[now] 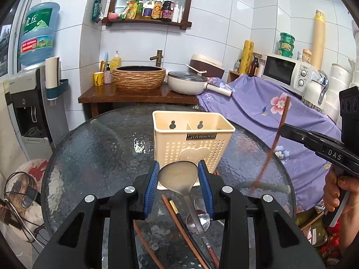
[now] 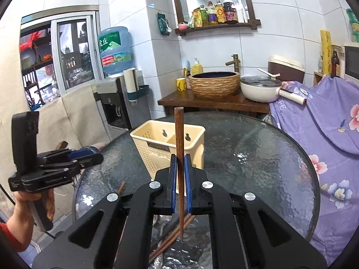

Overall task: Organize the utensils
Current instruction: 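Carry the ladle over the cream holder with the left tool while the right tool carries the chopstick there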

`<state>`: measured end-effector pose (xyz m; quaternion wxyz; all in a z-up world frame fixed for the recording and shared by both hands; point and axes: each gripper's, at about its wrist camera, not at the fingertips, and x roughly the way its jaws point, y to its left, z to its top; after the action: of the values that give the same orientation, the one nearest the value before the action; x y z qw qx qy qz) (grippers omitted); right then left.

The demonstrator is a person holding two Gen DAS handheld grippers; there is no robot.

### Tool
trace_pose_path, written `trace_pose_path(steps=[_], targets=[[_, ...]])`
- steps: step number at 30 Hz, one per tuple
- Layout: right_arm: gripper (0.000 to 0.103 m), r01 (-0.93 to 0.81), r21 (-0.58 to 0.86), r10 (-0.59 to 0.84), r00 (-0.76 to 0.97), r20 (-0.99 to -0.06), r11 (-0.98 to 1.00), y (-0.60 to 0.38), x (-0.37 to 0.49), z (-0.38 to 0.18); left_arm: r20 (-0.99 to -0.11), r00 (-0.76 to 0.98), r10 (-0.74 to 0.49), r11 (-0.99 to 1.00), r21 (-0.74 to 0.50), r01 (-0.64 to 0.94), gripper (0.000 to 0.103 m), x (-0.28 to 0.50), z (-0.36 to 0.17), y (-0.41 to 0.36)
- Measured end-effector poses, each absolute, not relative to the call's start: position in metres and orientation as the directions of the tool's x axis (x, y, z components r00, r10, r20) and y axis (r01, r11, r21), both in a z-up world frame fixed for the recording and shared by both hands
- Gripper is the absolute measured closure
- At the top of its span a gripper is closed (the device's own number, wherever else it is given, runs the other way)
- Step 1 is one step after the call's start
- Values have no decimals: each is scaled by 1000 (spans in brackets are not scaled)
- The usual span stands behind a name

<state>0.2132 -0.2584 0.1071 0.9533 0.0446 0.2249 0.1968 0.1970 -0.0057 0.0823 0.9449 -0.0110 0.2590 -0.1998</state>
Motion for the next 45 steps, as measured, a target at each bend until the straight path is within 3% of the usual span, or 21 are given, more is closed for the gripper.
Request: trace_pose_path(steps=[9, 14, 16, 17, 18, 24, 29, 33, 35, 43, 45], targets=[[99, -419, 184, 458, 805, -377, 889, -244, 226, 151, -451, 790, -415, 908, -151, 391, 68, 215, 124, -2], [98, -367, 166, 403, 823, -401, 915, -244, 243, 142, -440, 808, -393, 918, -133, 374, 68, 222, 134, -1], [75, -320, 181, 367, 831, -417, 930, -252, 255, 131, -445, 804, -393, 918, -139, 372, 68, 224, 131, -1], [51, -273, 199, 334, 836, -435, 941, -260, 263, 120, -448, 804, -391, 919, -139, 370, 68, 224, 129, -1], [48, -223, 229, 308, 831, -463, 948, -270, 273, 107, -453, 800, -392, 918, -139, 371, 68, 224, 127, -2], [61, -70, 208, 193, 720, -667, 976, -296, 324, 30, -466, 795, -388, 919, -126, 374, 68, 222, 120, -3], [61, -11, 100, 80, 687, -722, 995, -299, 360, -3, -469, 794, -387, 919, -129, 372, 68, 220, 119, -3], [62, 89, 108, 30, 621, -783, 990, -323, 397, -28, -476, 794, -377, 923, -120, 367, 68, 219, 117, -1], [67, 84, 81, 14, 601, -799, 993, -325, 412, -35, -477, 795, -374, 924, -119, 364, 68, 219, 117, 0], [72, 117, 49, -25, 558, -829, 992, -337, 449, -44, -474, 796, -377, 924, -127, 362, 68, 220, 119, 7], [81, 104, 47, -19, 556, -831, 993, -337, 454, -42, -474, 796, -377, 924, -126, 362, 68, 220, 119, 7]])
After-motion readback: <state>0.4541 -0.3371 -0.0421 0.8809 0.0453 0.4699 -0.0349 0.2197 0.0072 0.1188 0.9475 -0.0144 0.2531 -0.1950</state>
